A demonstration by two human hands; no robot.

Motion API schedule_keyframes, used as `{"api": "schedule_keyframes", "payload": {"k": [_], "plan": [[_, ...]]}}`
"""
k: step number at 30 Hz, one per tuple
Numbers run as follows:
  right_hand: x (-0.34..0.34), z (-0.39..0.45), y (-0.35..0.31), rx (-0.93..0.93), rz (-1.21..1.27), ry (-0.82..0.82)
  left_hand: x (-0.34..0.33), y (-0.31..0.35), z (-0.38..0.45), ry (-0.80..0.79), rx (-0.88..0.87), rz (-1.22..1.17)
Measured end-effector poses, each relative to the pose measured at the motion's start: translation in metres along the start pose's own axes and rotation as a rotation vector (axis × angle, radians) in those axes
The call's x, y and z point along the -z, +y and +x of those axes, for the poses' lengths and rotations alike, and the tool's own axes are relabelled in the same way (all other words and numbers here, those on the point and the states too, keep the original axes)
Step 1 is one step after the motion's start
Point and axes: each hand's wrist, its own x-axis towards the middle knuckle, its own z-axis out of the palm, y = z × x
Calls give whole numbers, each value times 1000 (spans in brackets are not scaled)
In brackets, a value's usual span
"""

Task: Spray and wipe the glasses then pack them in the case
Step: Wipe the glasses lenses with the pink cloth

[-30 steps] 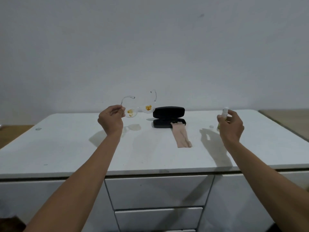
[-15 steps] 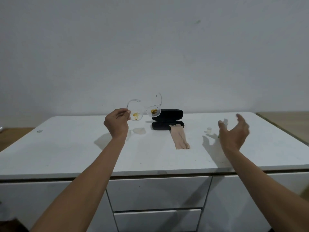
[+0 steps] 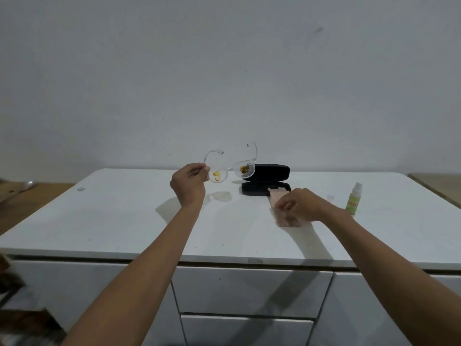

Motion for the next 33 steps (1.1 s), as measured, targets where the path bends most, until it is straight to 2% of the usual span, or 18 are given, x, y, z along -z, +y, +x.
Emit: {"api": "schedule_keyframes", "payload": {"k": [3,5,12,14,18,20,23,29,33], "plan": [[5,3,0,-40,-12,-124,1,-2,0,4,11,13],[4,5,0,-40,-18,-127,0,-3,0,4,15,25],[-18,4,-6,-4,151,138,-5,2,-4,4,18,42],[-20,2,-13,-36,345,136,-4,5,-4,1,9,54],[-22,-2,-37,-45,1007,165,0,10,-2,0,-31,90],[-23,-1,-53,-35,1235,162,4,14,-1,1,-60,124],[-22,6,-75,-114,1542,264,9,19,0,1,-103,168],[-24,22,-116,-86,1517,473,21,25,-2,-23,-147,200],[-30,30,-132,-46,1450,540,26,29,-3,-14,-144,203]]}}
